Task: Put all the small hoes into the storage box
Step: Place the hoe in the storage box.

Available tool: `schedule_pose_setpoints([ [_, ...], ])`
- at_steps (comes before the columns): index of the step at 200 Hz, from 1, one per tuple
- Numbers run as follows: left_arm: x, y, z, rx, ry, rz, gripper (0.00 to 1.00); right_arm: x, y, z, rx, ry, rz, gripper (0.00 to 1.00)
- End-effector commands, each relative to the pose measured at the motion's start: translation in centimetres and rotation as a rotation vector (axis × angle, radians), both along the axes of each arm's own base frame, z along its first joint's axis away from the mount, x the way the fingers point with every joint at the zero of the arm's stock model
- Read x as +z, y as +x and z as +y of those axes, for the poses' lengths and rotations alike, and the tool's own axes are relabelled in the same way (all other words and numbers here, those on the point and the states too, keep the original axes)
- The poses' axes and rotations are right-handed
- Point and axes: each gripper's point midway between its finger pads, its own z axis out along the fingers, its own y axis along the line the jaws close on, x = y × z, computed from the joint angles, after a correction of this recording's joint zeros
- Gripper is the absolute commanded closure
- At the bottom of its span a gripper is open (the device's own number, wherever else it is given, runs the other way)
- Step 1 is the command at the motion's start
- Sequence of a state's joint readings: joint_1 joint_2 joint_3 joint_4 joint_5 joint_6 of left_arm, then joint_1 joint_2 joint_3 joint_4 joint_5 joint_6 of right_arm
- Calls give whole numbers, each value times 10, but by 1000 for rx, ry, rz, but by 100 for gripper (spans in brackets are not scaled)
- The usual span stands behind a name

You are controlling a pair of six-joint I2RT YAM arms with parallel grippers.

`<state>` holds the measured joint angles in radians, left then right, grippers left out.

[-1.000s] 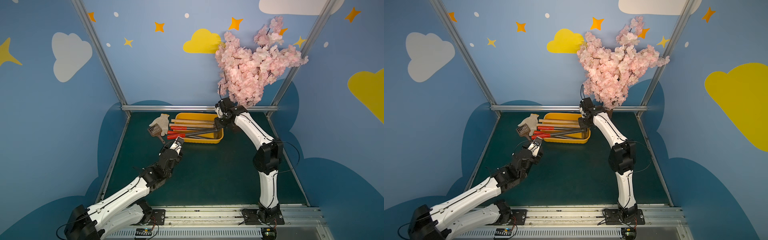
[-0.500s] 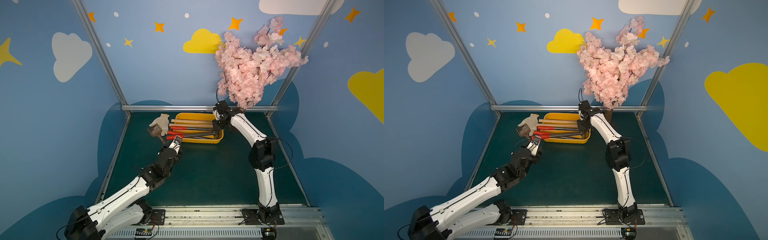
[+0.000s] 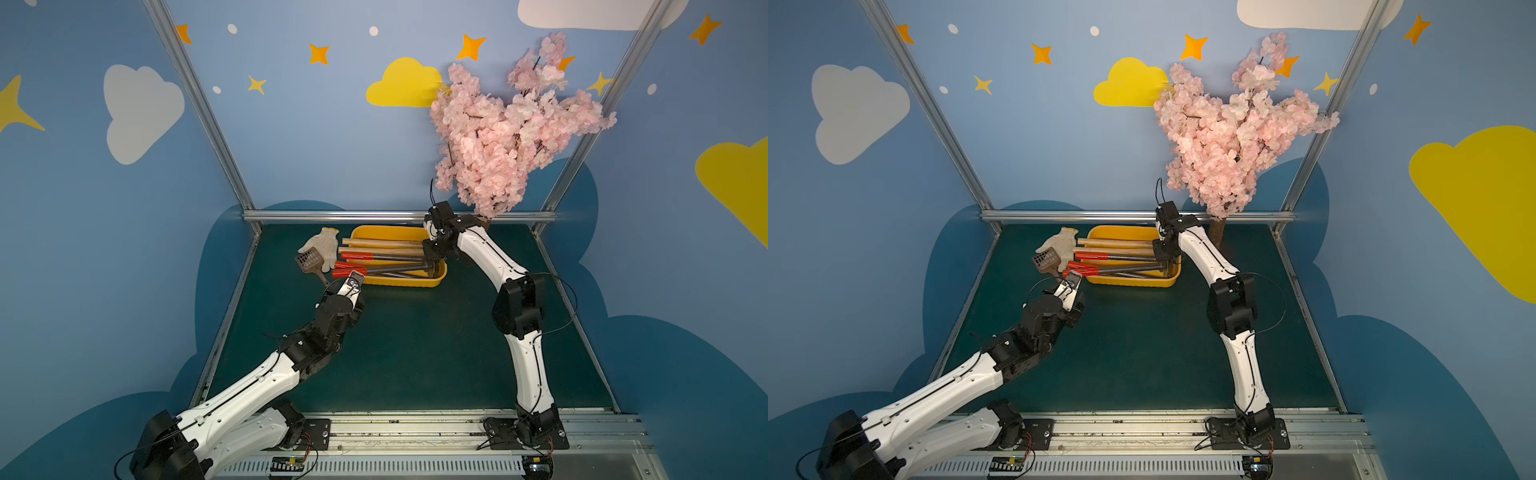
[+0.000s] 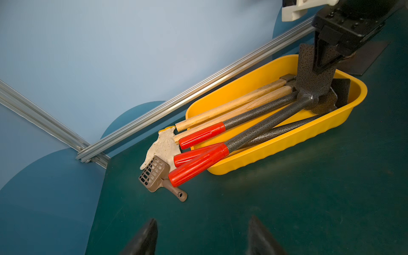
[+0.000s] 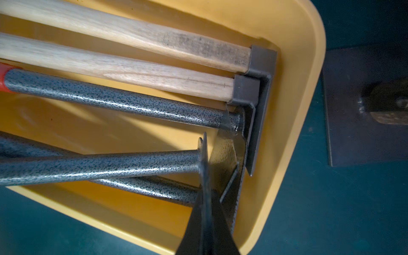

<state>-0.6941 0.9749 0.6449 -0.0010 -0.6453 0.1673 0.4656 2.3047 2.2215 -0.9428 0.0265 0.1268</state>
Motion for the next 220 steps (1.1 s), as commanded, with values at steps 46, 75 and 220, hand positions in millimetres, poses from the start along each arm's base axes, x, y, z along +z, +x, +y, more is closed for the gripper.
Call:
schedule_pose_setpoints([
  [46,1,1,-1,2,-21,3,34,-1,11,8,-16,38,-12,100],
  [75,1,2,0,3,-23,4,34,-6,12,8,-16,31,-3,100],
  [220,-7,4,-3,-3,-21,30,34,41,46,-5,-40,-5,-227,71],
])
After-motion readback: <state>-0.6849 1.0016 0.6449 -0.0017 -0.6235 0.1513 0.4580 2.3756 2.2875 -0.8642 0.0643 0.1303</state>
